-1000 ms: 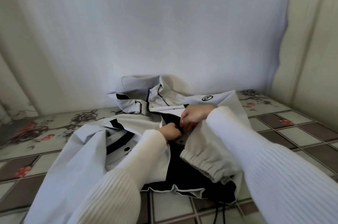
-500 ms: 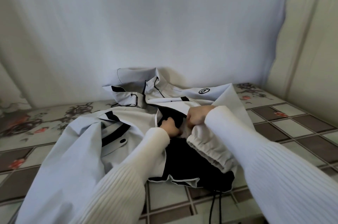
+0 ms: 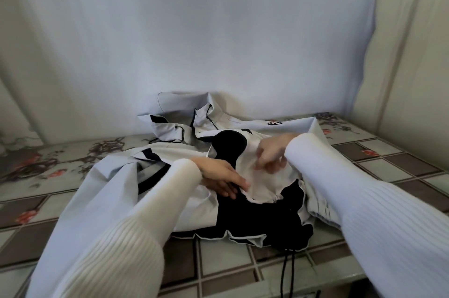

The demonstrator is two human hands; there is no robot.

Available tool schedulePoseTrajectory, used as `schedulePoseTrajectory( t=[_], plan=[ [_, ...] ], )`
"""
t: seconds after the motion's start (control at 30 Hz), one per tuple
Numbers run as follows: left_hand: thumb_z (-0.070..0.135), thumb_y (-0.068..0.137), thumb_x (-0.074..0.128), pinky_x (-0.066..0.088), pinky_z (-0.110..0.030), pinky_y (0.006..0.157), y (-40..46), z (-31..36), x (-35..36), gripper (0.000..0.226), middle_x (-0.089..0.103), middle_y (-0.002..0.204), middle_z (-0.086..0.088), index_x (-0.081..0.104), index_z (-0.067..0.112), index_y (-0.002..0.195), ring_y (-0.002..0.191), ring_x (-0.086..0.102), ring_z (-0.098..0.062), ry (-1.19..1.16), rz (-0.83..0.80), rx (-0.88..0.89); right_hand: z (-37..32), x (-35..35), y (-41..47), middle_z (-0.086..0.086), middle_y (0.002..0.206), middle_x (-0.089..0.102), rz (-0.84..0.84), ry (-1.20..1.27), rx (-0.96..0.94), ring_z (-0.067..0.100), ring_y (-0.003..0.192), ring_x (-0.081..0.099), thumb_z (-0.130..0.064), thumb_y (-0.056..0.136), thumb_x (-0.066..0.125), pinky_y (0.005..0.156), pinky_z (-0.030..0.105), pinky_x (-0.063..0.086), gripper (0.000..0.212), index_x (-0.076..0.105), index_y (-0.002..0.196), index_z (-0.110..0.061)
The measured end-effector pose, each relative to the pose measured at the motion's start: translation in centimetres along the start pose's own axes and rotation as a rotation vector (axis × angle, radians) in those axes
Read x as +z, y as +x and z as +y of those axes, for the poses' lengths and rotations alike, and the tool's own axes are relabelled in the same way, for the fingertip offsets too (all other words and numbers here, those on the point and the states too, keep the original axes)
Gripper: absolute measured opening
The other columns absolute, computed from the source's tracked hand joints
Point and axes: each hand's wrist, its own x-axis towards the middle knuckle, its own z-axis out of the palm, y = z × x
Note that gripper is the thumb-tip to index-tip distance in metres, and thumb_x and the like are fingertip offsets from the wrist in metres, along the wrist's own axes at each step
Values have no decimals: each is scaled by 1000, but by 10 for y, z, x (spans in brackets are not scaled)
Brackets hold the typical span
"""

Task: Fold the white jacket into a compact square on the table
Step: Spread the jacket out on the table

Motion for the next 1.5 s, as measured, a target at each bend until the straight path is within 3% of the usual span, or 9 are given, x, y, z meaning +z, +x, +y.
schedulePoseTrajectory(
  t=[0.3,0.47,0.57,0.87,1.03,1.17,1.23,1.37,1.5],
  plan=[
    [54,95,30,47,-12,57,-25,-12,-11,51,73,87,6,66,19,93,58,68,0,-32,-72,-67,-44,22,13,11,79,59,-194,274,27,21,68,59,-43,94,37,59,30,52,40,54,91,-7],
    [40,99,35,41,-13,37,-17,-13,-19,41,62,47,3,54,15,73,42,59,-10,69,412,-21,-52,38,27,26,108,63,-160,361,139,37,98,64,-69,88,29,66,33,49,89,53,120,11],
    [28,91,54,47,-26,62,-16,-23,-30,19,60,84,-6,55,10,92,76,61,-24,344,730,-46,-60,52,34,15,65,60,-50,196,93,25,53,60,-59,85,49,45,23,42,65,55,82,5],
    [15,95,40,46,-19,40,4,-35,-3,29,51,67,-3,49,10,122,51,51,-15,298,356,-122,-71,58,31,1,28,54,-105,23,-23,13,24,53,-20,94,41,35,16,44,38,52,61,-6],
    [13,95,38,41,-12,30,2,-36,-2,36,42,61,-5,47,10,129,48,43,-14,351,254,-168,-67,55,26,10,64,63,41,155,44,19,44,53,-56,89,42,45,19,42,53,56,91,-5],
    [15,93,44,39,-12,31,1,-35,-4,20,41,60,-4,48,12,113,48,41,-14,327,202,-175,-72,56,25,11,104,67,134,-18,26,20,70,58,-59,90,38,81,28,46,62,50,133,-16],
    [15,93,40,40,-14,35,0,-33,-5,13,42,60,-5,48,10,101,48,41,-15,248,179,-208,-71,55,25,11,124,63,115,3,16,25,109,62,-56,91,37,81,27,46,60,49,134,-16],
    [25,95,28,42,-20,46,-4,-28,-14,44,61,73,-13,60,1,77,49,53,-19,22,231,-301,-74,60,32,4,139,53,254,-131,5,22,126,52,-50,92,30,97,29,40,54,48,134,-24],
    [17,98,31,42,-16,39,-8,-32,-14,45,68,93,-11,33,19,143,48,56,-9,159,265,-172,-70,55,33,7,79,70,90,65,-32,18,65,69,-38,89,37,64,26,50,39,61,97,-8]
  ],
)
